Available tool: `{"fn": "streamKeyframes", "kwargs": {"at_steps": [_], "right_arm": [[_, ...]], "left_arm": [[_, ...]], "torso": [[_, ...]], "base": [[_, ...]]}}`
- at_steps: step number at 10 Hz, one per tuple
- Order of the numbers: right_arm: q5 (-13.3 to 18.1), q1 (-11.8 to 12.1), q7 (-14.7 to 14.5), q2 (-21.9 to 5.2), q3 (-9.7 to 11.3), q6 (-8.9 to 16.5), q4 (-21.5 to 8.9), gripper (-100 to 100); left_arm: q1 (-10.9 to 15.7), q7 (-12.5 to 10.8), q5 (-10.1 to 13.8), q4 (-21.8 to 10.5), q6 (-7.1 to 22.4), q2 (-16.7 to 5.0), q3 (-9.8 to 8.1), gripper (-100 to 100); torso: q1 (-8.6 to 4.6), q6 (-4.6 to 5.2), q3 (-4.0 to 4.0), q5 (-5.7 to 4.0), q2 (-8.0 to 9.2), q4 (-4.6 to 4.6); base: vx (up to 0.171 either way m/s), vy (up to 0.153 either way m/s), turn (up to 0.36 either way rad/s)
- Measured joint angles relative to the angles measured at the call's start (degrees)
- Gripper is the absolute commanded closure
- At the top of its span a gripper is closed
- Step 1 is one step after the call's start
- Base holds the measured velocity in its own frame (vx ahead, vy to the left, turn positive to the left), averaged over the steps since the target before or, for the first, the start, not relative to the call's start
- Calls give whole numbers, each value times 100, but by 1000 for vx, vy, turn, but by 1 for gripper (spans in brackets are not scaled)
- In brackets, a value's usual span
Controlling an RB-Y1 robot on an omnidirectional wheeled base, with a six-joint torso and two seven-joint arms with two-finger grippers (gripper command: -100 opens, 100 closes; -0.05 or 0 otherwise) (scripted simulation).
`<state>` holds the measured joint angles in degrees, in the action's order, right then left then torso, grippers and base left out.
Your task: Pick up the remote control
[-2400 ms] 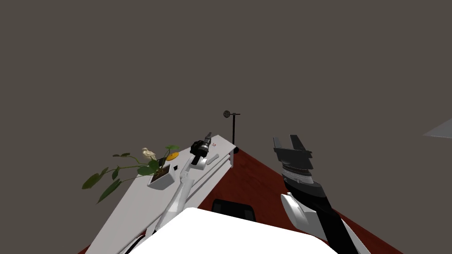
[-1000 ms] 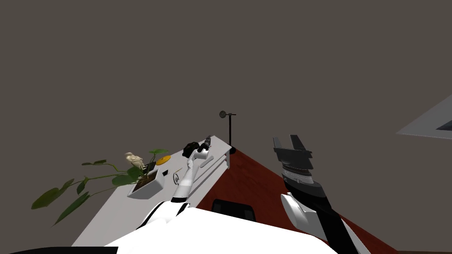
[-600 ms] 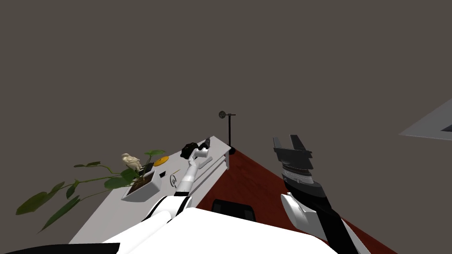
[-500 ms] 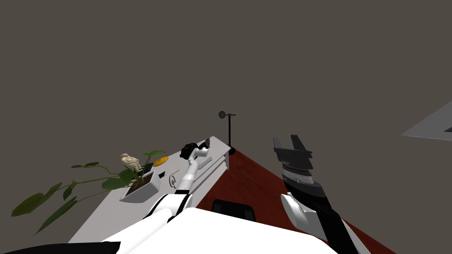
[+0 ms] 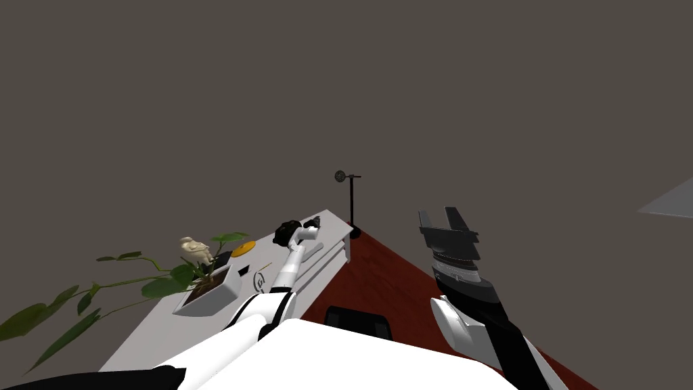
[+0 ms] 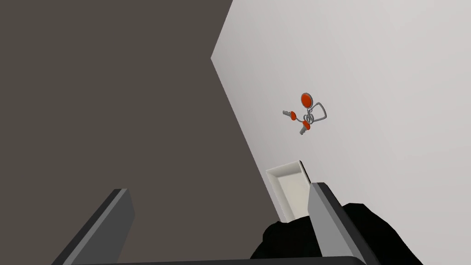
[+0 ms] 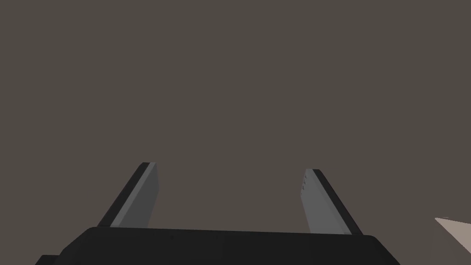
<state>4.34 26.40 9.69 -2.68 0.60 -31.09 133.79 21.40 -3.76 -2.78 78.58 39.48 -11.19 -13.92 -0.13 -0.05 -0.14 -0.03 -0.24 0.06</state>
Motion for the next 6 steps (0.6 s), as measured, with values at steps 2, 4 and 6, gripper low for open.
{"fn": "streamKeyframes", "kwargs": {"at_steps": [2,4,6], "right_arm": [[0,0,0,0,0,0,0,0],[0,0,0,0,0,0,0,0],[0,0,0,0,0,0,0,0]], "left_arm": [[128,-34,31,-251,344,-28,-143,-100],[303,-94,29,-712,588,-61,-290,-100],[294,-122,81,-885,896,-81,-427,-100]], "torso": [[2,0,-4,0,-6,2],[5,-1,-2,1,-3,1],[8,-2,-2,2,-2,1]], "base": [[76,-36,43],[68,-34,50],[81,-27,53]]}}
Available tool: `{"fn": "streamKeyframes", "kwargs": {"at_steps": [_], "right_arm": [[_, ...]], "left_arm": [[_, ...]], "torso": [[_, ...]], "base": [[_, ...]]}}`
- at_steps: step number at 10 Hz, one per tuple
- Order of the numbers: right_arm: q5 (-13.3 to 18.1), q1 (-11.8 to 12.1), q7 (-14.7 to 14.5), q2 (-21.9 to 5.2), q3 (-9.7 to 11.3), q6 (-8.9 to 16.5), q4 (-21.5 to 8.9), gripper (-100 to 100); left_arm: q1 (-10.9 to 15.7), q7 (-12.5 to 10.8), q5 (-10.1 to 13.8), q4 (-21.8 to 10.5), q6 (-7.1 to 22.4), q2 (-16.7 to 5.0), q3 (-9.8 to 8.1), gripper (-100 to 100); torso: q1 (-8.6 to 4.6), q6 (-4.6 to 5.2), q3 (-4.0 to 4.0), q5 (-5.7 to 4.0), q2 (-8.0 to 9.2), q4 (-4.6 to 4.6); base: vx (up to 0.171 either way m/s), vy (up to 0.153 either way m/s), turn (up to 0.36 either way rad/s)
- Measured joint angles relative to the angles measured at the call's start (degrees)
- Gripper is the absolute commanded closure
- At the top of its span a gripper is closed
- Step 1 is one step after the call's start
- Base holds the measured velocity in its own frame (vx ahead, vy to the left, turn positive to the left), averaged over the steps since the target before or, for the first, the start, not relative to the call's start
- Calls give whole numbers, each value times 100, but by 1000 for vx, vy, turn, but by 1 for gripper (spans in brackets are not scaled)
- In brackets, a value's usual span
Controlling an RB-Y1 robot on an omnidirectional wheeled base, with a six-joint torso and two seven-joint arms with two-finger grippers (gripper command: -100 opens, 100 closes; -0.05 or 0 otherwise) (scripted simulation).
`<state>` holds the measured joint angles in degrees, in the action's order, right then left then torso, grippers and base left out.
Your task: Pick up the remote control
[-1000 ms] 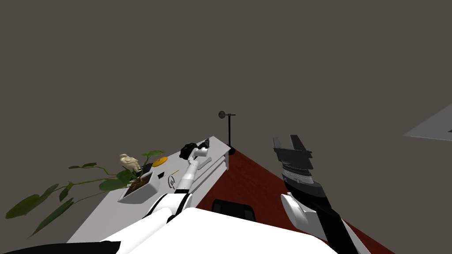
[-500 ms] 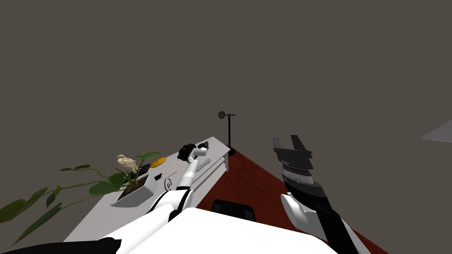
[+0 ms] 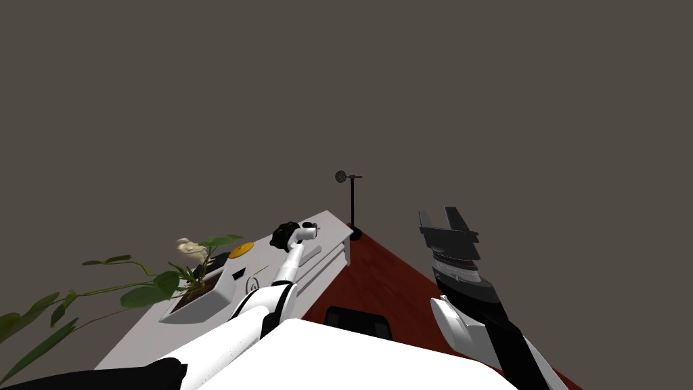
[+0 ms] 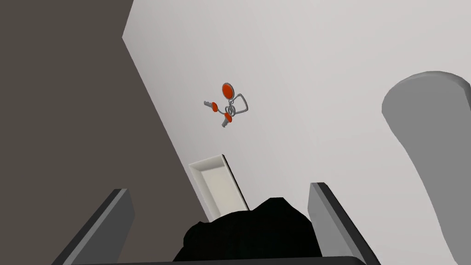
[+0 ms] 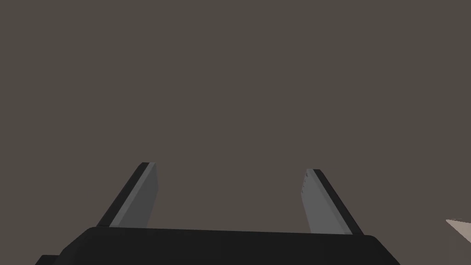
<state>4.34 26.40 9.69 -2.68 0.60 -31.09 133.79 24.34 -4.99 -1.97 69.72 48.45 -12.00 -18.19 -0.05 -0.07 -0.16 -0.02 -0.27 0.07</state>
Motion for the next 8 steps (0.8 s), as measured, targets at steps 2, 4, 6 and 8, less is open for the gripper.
{"fn": "streamKeyframes", "kwargs": {"at_steps": [2,4,6,8], "right_arm": [[0,0,0,0,0,0,0,0],[0,0,0,0,0,0,0,0],[0,0,0,0,0,0,0,0],[0,0,0,0,0,0,0,0]], "left_arm": [[6,10,111,-99,397,-79,-154,-100],[72,-42,119,-510,539,-108,-288,-100],[79,-64,179,-611,885,-161,-433,-100],[80,-58,264,-848,1108,-239,-586,-100]], "torso": [[-3,0,-4,-1,-6,1],[-4,1,-4,-1,-7,2],[-2,0,-1,-1,-1,0],[5,-1,-1,1,-1,1]], "base": [[94,-37,62],[84,-37,60],[83,-33,67],[78,-16,72]]}}
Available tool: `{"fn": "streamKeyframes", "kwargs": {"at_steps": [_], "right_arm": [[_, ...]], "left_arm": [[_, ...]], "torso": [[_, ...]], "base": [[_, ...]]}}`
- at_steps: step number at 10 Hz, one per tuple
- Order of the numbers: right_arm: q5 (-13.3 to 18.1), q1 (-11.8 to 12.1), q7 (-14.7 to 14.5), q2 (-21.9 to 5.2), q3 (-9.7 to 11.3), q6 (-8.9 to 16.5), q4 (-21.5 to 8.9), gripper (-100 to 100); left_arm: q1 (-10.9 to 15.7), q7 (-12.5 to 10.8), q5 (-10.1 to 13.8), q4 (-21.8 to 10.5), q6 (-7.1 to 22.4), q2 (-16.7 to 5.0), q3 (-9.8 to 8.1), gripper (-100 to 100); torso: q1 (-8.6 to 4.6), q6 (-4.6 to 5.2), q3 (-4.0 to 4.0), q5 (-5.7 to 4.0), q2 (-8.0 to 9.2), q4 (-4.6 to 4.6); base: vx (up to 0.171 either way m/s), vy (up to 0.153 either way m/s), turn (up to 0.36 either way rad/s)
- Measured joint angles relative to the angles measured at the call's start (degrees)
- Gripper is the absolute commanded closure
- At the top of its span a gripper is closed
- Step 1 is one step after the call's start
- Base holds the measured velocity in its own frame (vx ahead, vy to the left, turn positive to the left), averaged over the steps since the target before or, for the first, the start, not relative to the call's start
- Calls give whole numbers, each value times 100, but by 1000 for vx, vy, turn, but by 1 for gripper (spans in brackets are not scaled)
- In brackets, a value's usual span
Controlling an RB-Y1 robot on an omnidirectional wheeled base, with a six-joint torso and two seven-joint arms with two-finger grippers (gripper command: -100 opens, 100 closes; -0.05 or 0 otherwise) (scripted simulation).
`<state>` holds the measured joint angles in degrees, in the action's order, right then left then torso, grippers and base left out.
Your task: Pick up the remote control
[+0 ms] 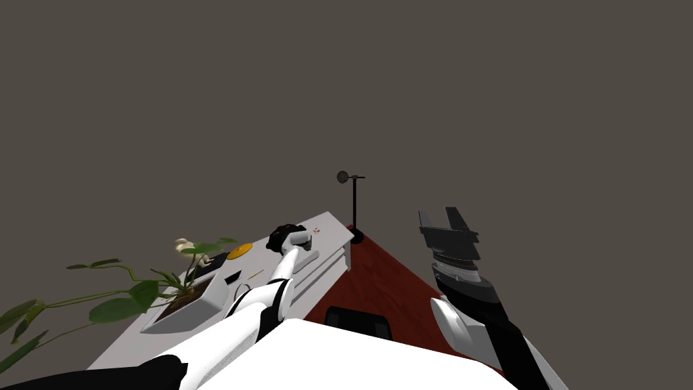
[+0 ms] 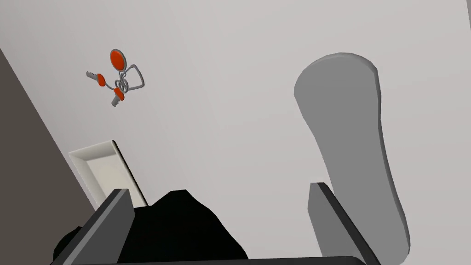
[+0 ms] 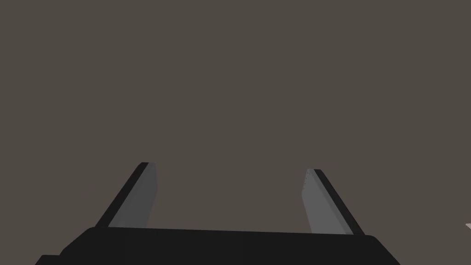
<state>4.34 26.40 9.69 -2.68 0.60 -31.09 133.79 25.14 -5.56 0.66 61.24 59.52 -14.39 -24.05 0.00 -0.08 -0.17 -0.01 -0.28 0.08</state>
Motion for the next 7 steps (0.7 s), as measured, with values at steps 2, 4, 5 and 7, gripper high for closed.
{"fn": "streamKeyframes", "kwargs": {"at_steps": [2,4,5,7], "right_arm": [[0,0,0,0,0,0,0,0],[0,0,0,0,0,0,0,0],[0,0,0,0,0,0,0,0],[0,0,0,0,0,0,0,0]], "left_arm": [[-1,-54,1,-156,229,-7,-116,-100],[-31,-67,61,-500,281,-60,-250,-100],[12,-69,111,-750,405,-142,-365,-100],[-9,-122,119,-952,568,-152,-471,-100]], "torso": [[-1,2,-2,0,-4,0],[1,1,0,1,1,0],[0,1,-8,0,-15,2],[1,3,-6,0,-11,2]], "base": [[90,-25,68],[108,-24,105],[118,-24,58],[109,-26,99]]}}
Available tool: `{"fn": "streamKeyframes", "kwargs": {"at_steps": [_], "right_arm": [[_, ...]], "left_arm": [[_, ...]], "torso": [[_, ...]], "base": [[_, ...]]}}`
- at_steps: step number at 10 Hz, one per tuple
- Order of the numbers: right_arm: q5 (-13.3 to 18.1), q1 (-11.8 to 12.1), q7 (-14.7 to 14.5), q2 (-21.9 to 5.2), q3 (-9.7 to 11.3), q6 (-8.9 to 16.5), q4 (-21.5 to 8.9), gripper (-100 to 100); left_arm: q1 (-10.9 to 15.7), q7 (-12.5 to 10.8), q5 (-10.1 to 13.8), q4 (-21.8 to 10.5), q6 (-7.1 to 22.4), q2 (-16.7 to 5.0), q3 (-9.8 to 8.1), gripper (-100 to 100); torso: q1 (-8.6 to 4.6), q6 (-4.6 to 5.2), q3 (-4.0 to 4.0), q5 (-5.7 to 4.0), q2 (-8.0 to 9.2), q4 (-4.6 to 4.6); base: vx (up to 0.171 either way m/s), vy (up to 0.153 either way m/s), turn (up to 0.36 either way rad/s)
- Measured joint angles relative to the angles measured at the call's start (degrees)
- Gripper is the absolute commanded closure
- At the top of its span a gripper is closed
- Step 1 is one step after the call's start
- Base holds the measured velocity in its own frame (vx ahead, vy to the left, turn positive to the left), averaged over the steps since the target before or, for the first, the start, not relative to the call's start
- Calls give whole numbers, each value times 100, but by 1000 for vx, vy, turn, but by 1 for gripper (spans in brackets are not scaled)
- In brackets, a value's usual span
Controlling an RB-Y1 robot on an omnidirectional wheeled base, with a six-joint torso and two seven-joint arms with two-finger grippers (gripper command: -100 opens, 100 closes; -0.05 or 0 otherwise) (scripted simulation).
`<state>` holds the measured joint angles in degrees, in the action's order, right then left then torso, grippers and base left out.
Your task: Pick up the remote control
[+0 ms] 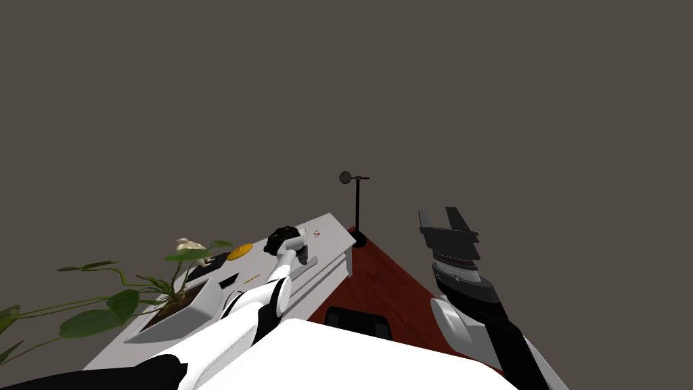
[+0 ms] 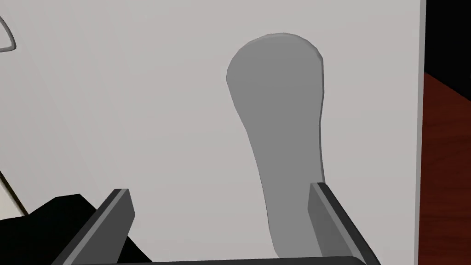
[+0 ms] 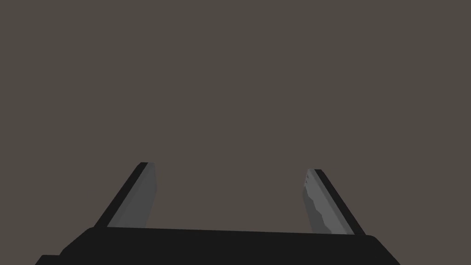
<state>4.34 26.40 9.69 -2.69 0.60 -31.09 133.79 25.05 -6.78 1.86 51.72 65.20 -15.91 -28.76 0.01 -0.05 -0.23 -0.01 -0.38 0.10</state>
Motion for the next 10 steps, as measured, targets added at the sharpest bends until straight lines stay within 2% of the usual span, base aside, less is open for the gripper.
{"fn": "streamKeyframes", "kwargs": {"at_steps": [1,2,4,8,9,10], "right_arm": [[0,0,0,0,0,0,0,0],[0,0,0,0,0,0,0,0],[0,-1,0,0,0,0,0,0],[0,0,0,0,0,0,0,0],[0,-1,0,0,0,0,0,0],[0,-2,0,0,0,0,0,0]], "left_arm": [[-39,-18,30,-122,112,-23,-89,-100],[-23,9,99,-435,153,-129,-202,-100],[-237,-15,113,-170,440,-39,-283,-100],[-338,-42,159,-543,543,-58,-441,-100],[-340,-47,159,-557,553,-59,-446,0],[-339,-46,159,-555,552,-58,-445,-100]], "torso": [[-2,-1,0,0,0,0],[2,-1,0,0,-1,0],[4,0,9,1,15,-3],[12,1,5,2,8,-2],[11,3,11,2,21,-5],[10,3,19,2,34,-8]], "base": [[113,-26,126],[75,-19,39],[61,-8,41],[70,1,51],[8,1,-3],[28,12,26]]}}
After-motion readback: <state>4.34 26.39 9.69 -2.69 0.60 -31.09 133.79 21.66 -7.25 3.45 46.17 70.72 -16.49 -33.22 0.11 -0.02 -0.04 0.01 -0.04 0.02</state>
